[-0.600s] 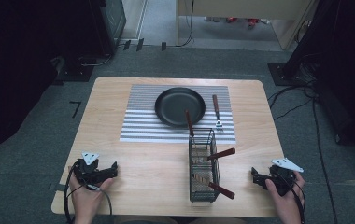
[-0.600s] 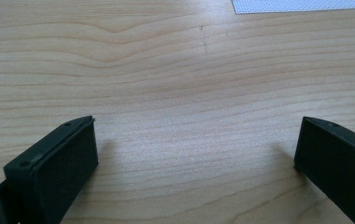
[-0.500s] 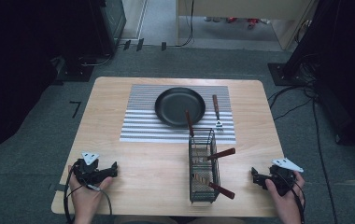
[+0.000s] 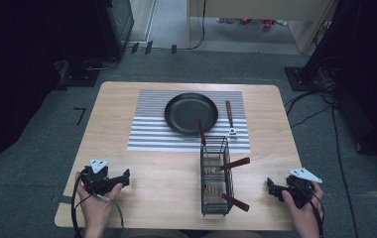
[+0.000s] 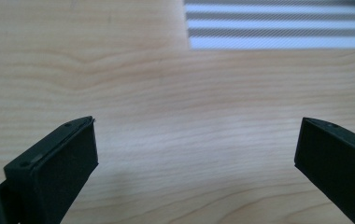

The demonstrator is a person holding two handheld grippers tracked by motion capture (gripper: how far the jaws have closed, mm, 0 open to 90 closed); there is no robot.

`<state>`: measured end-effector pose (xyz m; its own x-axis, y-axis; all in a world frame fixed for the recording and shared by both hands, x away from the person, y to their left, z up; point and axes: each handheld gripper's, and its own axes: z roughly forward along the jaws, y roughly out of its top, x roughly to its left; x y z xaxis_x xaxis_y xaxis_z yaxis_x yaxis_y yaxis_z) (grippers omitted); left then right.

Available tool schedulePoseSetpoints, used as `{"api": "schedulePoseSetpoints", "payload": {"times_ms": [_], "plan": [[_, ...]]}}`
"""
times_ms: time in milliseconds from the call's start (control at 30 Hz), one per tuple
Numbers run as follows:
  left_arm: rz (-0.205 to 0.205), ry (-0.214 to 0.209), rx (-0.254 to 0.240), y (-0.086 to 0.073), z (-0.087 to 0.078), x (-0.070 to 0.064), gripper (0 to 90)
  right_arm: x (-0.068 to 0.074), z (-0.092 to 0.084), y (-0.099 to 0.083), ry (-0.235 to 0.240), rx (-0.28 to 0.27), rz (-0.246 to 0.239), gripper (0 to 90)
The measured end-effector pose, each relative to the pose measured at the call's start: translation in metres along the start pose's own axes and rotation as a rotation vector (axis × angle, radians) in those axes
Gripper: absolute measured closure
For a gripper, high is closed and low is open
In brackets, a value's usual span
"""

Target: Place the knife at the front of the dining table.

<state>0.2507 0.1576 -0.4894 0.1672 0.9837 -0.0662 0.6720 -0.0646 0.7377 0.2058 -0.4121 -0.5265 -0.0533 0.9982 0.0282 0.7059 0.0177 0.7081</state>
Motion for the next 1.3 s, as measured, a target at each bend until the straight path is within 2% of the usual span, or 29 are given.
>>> {"api": "schedulePoseSetpoints", "payload": {"times_ms": [167, 267, 300, 333, 500, 567, 600, 867, 967, 1000, 1033, 1100, 1133, 1200, 1300], "plan": [[0.021, -0.035, -0.044, 0.018, -0.010, -0.016, 0.0, 0.000, 0.000, 0.000, 0.000, 0.000, 0.001, 0.0], [0.025, -0.044, -0.052, 0.023, -0.011, -0.021, 0.0, 0.000, 0.000, 0.000, 0.000, -0.001, 0.000, 0.0], [0.027, -0.061, -0.052, 0.027, -0.010, -0.027, 0.0, 0.000, 0.000, 0.000, -0.001, 0.001, 0.002, 0.0], [0.027, -0.061, -0.052, 0.027, -0.010, -0.027, 0.0, 0.000, 0.000, 0.000, -0.001, 0.001, 0.002, 0.0], [0.043, -0.099, -0.067, 0.037, -0.010, -0.043, 0.0, 0.000, 0.000, 0.000, 0.000, 0.000, 0.001, 0.0], [0.044, -0.142, -0.086, 0.045, -0.011, -0.053, 0.0, 0.000, 0.000, 0.000, -0.001, 0.001, 0.003, 0.0], [0.044, -0.142, -0.086, 0.045, -0.011, -0.053, 0.0, 0.000, 0.000, 0.000, -0.001, 0.001, 0.003, 0.0], [0.079, -0.215, -0.112, 0.062, -0.010, -0.081, 0.0, 0.000, 0.000, 0.000, 0.000, 0.000, 0.001, 0.0], [0.086, -0.273, -0.120, 0.069, -0.010, -0.094, 0.0, 0.000, 0.000, 0.000, 0.000, 0.000, 0.000, 0.0], [0.093, -0.302, -0.125, 0.074, -0.010, -0.102, 0.0, 0.000, 0.000, 0.000, 0.000, 0.000, 0.000, 0.0], [0.093, -0.302, -0.125, 0.074, -0.010, -0.102, 0.0, 0.000, 0.000, 0.000, 0.000, 0.000, 0.000, 0.0], [0.103, -0.338, -0.129, 0.082, -0.009, -0.114, 0.0, 0.000, 0.000, 0.000, 0.000, 0.000, 0.000, 0.0], [0.103, -0.338, -0.129, 0.082, -0.009, -0.114, 0.0, 0.000, 0.000, 0.000, 0.000, 0.000, 0.000, 0.0], [0.115, -0.368, -0.134, 0.087, -0.008, -0.121, 0.0, 0.000, 0.000, 0.000, -0.001, 0.000, 0.000, 0.0], [0.136, -0.392, -0.141, 0.093, -0.007, -0.132, 6.8, 0.000, 0.000, 0.000, -0.001, 0.001, 0.001, 0.0]]}}
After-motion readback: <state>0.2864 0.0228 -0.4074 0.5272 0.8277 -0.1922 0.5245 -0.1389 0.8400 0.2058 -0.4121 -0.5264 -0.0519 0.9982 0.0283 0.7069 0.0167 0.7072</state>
